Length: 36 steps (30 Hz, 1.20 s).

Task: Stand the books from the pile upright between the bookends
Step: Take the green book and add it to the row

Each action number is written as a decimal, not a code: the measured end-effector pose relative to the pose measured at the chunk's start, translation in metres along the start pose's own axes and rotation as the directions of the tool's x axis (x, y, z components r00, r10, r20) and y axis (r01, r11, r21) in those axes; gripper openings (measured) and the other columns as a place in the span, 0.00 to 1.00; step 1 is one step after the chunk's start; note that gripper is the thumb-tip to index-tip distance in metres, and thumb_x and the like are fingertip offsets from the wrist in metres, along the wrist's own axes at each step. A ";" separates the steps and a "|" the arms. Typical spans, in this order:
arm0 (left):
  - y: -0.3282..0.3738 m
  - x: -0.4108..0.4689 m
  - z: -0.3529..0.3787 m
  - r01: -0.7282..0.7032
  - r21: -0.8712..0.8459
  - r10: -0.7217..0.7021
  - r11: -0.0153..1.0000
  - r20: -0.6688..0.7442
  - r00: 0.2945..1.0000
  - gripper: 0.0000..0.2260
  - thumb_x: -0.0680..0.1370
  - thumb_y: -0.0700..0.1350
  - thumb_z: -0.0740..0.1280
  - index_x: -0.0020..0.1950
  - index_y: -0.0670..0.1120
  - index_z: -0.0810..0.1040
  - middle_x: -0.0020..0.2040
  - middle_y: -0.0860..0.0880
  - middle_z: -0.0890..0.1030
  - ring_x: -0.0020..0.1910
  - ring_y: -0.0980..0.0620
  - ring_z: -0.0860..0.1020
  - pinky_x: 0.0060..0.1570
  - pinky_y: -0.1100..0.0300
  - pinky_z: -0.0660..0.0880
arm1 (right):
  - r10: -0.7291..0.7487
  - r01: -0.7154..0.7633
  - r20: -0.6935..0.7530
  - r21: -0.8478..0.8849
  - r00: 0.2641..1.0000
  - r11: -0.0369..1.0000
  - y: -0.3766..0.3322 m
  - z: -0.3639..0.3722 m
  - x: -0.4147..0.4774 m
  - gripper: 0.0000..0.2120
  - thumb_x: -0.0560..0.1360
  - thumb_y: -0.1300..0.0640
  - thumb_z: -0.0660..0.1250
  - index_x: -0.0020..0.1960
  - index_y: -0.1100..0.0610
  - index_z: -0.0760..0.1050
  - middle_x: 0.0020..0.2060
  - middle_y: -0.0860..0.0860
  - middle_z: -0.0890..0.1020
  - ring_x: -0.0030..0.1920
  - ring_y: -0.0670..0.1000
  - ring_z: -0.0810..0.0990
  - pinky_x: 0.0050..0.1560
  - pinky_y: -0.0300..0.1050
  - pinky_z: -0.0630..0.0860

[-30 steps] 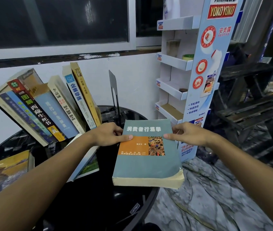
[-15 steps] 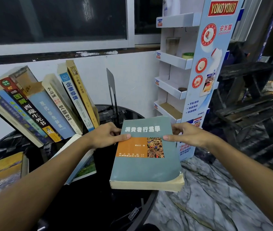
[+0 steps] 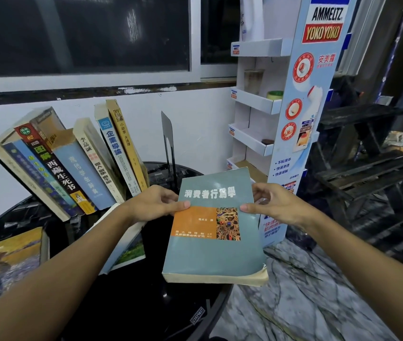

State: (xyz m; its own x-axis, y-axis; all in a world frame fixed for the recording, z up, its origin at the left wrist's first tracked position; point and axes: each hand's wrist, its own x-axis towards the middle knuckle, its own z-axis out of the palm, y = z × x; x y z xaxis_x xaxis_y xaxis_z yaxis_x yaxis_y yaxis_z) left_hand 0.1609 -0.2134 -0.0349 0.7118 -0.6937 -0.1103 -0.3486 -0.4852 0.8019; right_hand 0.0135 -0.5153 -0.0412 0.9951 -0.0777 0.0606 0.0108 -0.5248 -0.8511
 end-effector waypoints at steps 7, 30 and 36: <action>0.018 -0.026 -0.013 -0.136 -0.158 0.118 0.978 -0.122 0.986 0.20 0.73 0.53 0.75 0.62 0.48 0.83 0.53 0.47 0.87 0.54 0.48 0.85 0.57 0.47 0.82 | -0.085 0.086 -0.039 0.027 0.996 0.996 -0.036 -0.012 -0.001 0.25 0.68 0.49 0.80 0.62 0.52 0.78 0.57 0.54 0.84 0.54 0.54 0.84 0.56 0.52 0.82; 0.030 -0.075 -0.024 -0.483 -0.018 0.402 0.875 -0.527 0.748 0.35 0.68 0.48 0.79 0.75 0.51 0.74 0.62 0.49 0.80 0.51 0.48 0.85 0.57 0.53 0.82 | -0.342 0.317 -0.274 -0.132 0.899 0.939 -0.085 -0.004 0.014 0.33 0.63 0.49 0.82 0.63 0.50 0.72 0.57 0.48 0.81 0.55 0.45 0.83 0.58 0.44 0.81; 0.032 -0.084 -0.017 -0.475 0.040 0.413 0.879 -0.563 0.716 0.33 0.67 0.50 0.79 0.72 0.57 0.75 0.60 0.54 0.79 0.47 0.51 0.84 0.53 0.57 0.83 | -0.488 0.279 -0.398 -0.477 0.777 0.834 -0.083 0.003 0.020 0.49 0.64 0.42 0.81 0.76 0.47 0.58 0.55 0.47 0.71 0.50 0.45 0.73 0.49 0.35 0.74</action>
State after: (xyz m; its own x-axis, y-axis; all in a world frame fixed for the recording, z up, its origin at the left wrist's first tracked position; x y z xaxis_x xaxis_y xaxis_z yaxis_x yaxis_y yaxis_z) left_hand 0.1005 -0.1620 0.0101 0.7092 -0.3974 0.5823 -0.6689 -0.1186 0.7338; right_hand 0.0330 -0.4704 0.0291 0.7290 -0.1420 0.6696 0.2396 -0.8634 -0.4440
